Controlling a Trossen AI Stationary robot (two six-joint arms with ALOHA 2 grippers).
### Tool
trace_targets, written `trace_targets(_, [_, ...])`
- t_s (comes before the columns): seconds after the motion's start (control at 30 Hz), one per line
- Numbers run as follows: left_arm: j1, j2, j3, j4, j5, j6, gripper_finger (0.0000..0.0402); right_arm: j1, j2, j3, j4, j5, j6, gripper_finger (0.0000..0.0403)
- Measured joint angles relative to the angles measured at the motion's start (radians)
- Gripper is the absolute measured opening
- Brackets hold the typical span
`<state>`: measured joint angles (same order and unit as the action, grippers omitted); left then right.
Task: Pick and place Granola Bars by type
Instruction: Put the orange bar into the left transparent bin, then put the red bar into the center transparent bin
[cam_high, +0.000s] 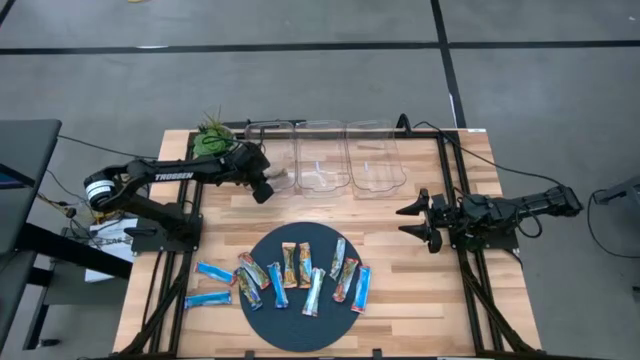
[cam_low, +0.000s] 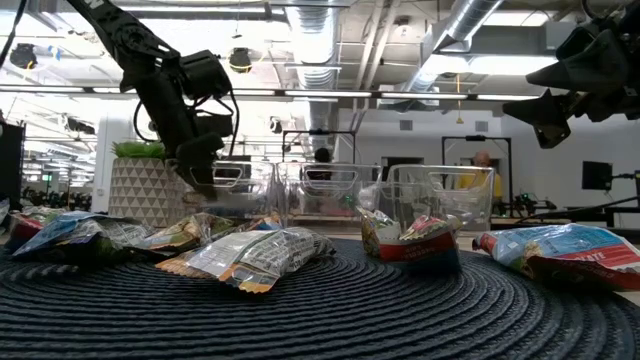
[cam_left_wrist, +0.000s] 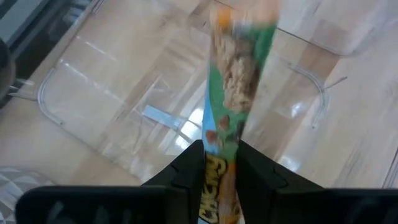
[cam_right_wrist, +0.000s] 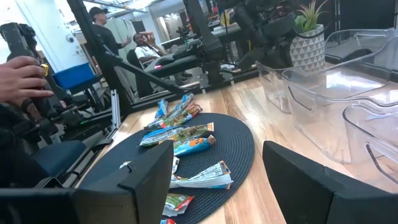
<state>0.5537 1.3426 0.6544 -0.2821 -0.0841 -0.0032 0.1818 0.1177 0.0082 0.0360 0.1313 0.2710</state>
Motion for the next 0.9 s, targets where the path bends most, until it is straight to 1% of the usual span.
trace_targets(0.2, [0.0, 0.0, 0.0, 0.001, -0.001, -0.001, 0.0127, 0.0, 0.0, 0.0, 0.0, 0.0, 0.0, 0.0244])
trace_targets(0.33, [0.0, -0.001, 0.0, 0.007, -0.001, -0.002, 0.0144, 0.0, 0.0, 0.0, 0.0, 0.0, 0.0, 0.0244])
trace_targets(0.47, [0.0, -0.001, 0.012, 0.007, 0.001, -0.002, 0.0149, 0.0, 0.0, 0.0, 0.0, 0.0, 0.0, 0.0244])
trace_targets(0.7, [0.0, -0.002, 0.085, 0.004, 0.001, -0.001, 0.0149, 0.0, 0.0, 0.0, 0.0, 0.0, 0.0, 0.0244])
trace_targets(0.9, [-0.017, -0.052, 0.145, 0.006, 0.022, -0.007, 0.0149, 0.0, 0.0, 0.0, 0.0, 0.0, 0.0, 0.0244])
